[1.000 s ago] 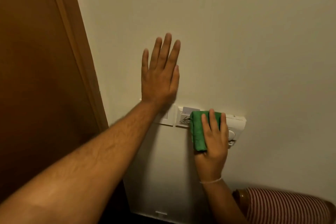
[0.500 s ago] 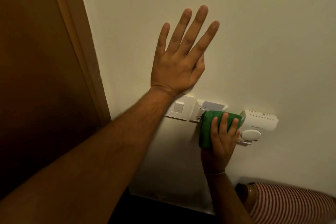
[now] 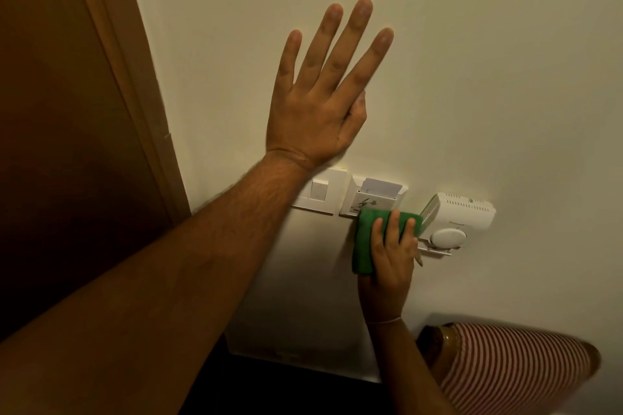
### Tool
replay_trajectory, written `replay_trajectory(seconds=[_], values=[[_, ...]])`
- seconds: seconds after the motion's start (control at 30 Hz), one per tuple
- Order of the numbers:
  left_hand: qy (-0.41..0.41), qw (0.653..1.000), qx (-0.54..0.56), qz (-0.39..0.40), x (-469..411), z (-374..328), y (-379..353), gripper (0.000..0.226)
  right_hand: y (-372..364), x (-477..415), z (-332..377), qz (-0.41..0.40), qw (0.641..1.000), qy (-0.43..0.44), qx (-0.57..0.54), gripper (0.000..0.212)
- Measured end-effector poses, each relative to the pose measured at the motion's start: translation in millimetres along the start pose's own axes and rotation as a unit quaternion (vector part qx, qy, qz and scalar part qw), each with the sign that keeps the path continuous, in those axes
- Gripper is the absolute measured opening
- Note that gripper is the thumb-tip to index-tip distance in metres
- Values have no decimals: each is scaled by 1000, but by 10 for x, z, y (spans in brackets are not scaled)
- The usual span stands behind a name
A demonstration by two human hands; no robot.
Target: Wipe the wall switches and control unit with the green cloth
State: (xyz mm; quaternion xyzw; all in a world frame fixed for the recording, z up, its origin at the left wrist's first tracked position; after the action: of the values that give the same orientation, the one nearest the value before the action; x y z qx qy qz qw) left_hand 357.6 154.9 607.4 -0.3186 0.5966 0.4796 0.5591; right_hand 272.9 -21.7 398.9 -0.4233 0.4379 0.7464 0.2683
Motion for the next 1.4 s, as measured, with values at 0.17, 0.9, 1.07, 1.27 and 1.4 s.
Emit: replay_trajectory(seconds=[0.17,0.9,1.07,1.27,1.4], values=[[-5,1000,-14,-5,-4,-28,-1,79,21,-33,1,-1,1000,-9,-24,48],[-3,999,-21,-26,-9,-13,-12,80,8,-248,118,-78,996,-38,-11,55],[-8,999,-25,-32,-12,-39,-6,79,-92,-275,366,-84,996,-28,13,68],[-5,999,-27,-23,1,-22,-12,81,-131,-270,431,-52,996,26,61,58],[-8,999,-32,-25,0,-27,-25,79,88,-219,82,-78,992,-53,85,67]])
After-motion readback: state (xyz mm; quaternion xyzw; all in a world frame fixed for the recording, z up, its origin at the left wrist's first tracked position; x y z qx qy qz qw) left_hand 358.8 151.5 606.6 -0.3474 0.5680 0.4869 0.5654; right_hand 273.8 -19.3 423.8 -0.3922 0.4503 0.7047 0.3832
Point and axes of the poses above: each hand's wrist, its own x-axis away from the middle knuckle, its own y-axis out of the back of the hand, z = x × y, the point moved 7 cm from there along -x, towards the middle knuckle, and after that the axes turned 2 degrees about -z, right-handed, at the moved point
